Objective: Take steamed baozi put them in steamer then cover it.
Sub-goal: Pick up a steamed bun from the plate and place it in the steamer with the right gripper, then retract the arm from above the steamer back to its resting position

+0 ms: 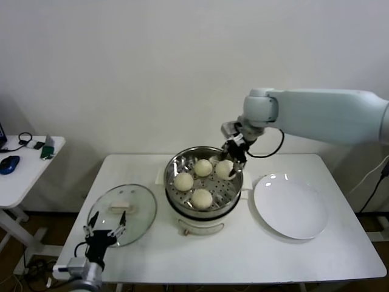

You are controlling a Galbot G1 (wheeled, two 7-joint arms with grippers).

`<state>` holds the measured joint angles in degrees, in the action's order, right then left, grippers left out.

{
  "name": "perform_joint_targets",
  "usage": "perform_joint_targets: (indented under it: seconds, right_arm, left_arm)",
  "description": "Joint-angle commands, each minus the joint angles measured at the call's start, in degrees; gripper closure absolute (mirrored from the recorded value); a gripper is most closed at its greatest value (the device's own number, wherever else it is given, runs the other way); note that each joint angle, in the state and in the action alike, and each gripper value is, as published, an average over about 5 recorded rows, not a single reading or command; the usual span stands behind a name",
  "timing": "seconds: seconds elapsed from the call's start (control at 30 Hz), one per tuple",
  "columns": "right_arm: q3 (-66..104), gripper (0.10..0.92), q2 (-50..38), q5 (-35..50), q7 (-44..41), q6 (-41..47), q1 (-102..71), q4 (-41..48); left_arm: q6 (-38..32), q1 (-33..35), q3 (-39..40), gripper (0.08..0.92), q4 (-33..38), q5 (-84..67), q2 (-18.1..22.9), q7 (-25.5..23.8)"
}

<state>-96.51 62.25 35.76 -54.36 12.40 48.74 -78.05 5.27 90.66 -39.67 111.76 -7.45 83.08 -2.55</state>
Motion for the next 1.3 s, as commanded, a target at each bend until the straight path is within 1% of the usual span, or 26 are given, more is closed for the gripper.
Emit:
perform_joint_targets:
  seconds: [0.03, 0.6, 0.7, 0.87, 1.03, 1.1, 1.17, 1.23, 1.3]
  right_arm:
    - [0.71, 0.397, 3.03, -3.21, 3.01, 1.56, -6.91, 2.7]
    - [0.64, 0.389, 4.25, -5.8, 3.32, 1.36, -8.51, 3.81]
    - [0.36, 0.349, 4.05, -6.26, 2.58, 0.7, -7.53, 3.56]
    - [0.25, 0.229, 2.67, -5.46, 0.33, -1.22, -4.72, 2.8]
    - [5.22, 0.204, -1.2, -0.98, -1.39, -1.83, -1.59, 3.8]
    - [9.36, 0.203, -3.53, 3.16, 0.97, -0.2, -1.61, 4.83]
    - [13.61, 0.203, -6.13, 9.17, 6.64, 2.34, -2.84, 5.29]
    - [19.71, 0.202, -9.12, 13.94, 15.67, 4.41, -6.56, 5.19]
    - [26.84, 0.202, -11.66, 15.03, 24.51, 5.05, -11.77, 5.03]
  left_arm:
    - [0.05, -0.09, -0.02, 0.177, -0.22, -0.19, 0.12, -0.02]
    - [-0.04, -0.39, 0.24, 0.177, -0.89, -0.19, -0.17, -0.01]
    - [0.04, -0.4, 0.28, 0.177, -0.69, -0.19, -0.21, -0.03]
    - [0.17, -0.32, 0.18, 0.177, -0.21, -0.19, -0.4, -0.06]
    - [0.35, -0.07, -0.01, 0.177, 0.52, -0.26, -0.72, -0.09]
    - [0.41, 0.05, -0.03, 0.177, 0.9, -0.27, -0.75, -0.09]
    - [0.44, 0.18, -0.02, 0.177, 1.24, -0.28, -0.76, -0.09]
    - [0.36, 0.28, 0.01, 0.177, 1.48, -0.41, -0.87, -0.08]
    - [0.19, 0.31, 0.05, 0.177, 1.55, -0.71, -1.08, 0.0]
